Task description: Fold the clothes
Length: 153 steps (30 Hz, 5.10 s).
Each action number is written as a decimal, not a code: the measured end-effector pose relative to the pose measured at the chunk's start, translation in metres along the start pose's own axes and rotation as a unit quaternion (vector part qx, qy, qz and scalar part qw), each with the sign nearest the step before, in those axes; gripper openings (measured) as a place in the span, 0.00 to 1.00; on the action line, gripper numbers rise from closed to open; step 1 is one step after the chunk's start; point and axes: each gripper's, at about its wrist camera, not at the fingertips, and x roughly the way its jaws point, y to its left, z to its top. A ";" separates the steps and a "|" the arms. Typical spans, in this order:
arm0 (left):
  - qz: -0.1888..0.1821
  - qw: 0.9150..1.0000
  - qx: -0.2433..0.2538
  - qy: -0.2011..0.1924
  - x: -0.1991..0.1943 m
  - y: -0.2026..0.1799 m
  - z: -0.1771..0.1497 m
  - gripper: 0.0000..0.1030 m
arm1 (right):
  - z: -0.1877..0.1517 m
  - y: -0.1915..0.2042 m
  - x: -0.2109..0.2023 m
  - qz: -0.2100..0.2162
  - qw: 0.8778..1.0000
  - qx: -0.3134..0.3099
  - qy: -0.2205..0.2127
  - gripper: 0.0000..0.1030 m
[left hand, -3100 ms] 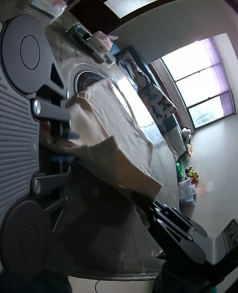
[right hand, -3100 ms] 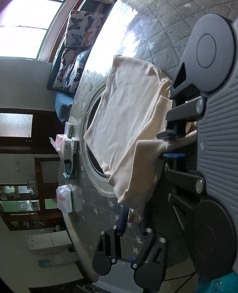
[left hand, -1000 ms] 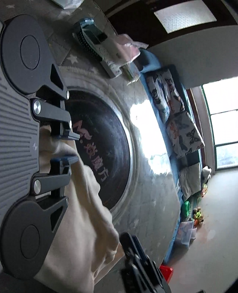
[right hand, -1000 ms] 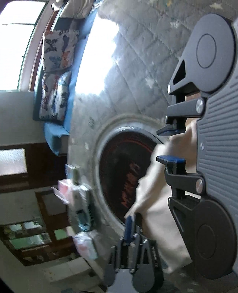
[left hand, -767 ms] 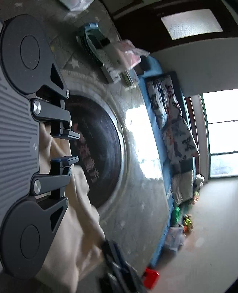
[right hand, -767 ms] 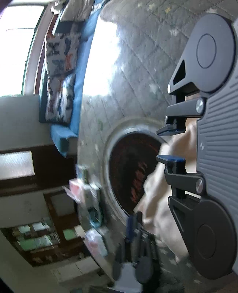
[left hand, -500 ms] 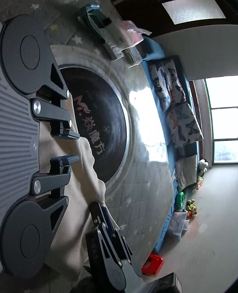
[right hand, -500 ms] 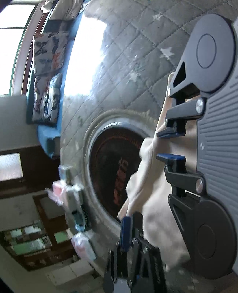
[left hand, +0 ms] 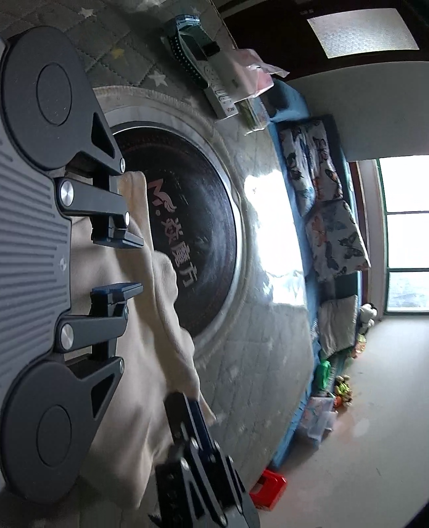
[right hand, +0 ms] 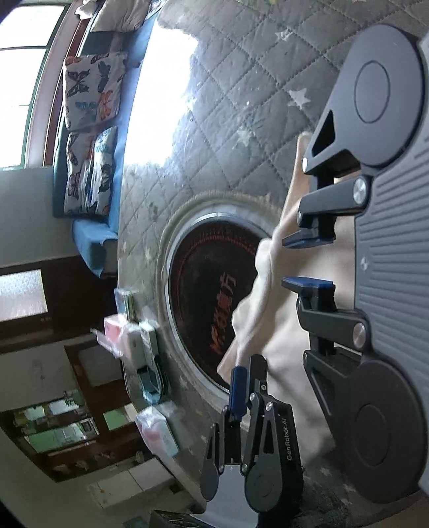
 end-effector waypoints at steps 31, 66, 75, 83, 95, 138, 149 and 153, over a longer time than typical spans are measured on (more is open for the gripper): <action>0.007 1.000 -0.006 -0.020 -0.041 -0.014 -0.055 0.27 | -0.047 0.032 -0.006 0.009 1.000 -0.020 -0.022 0.24; 0.040 0.998 -0.033 -0.022 -0.067 0.003 -0.070 0.29 | -0.064 0.021 -0.035 -0.005 1.000 -0.006 -0.026 0.28; 0.039 0.999 -0.036 -0.014 -0.062 0.008 -0.078 0.31 | -0.075 0.028 -0.046 -0.010 0.999 -0.035 -0.024 0.28; 0.038 0.998 -0.047 -0.032 -0.072 0.015 -0.067 0.30 | -0.067 0.026 -0.052 -0.003 0.999 -0.034 -0.032 0.28; 0.040 0.997 -0.064 -0.019 -0.058 0.021 -0.060 0.30 | -0.059 0.026 -0.034 0.005 0.999 -0.029 -0.028 0.29; 0.032 0.999 -0.015 -0.019 -0.050 -0.006 -0.053 0.30 | -0.045 0.015 -0.033 0.007 0.999 -0.035 -0.022 0.26; 0.012 0.999 -0.039 -0.006 -0.046 0.001 -0.063 0.31 | -0.077 0.017 -0.038 0.010 0.999 -0.028 -0.023 0.26; 0.004 0.999 -0.052 -0.004 -0.046 0.003 -0.064 0.31 | -0.081 0.017 -0.037 0.007 0.999 -0.043 -0.021 0.27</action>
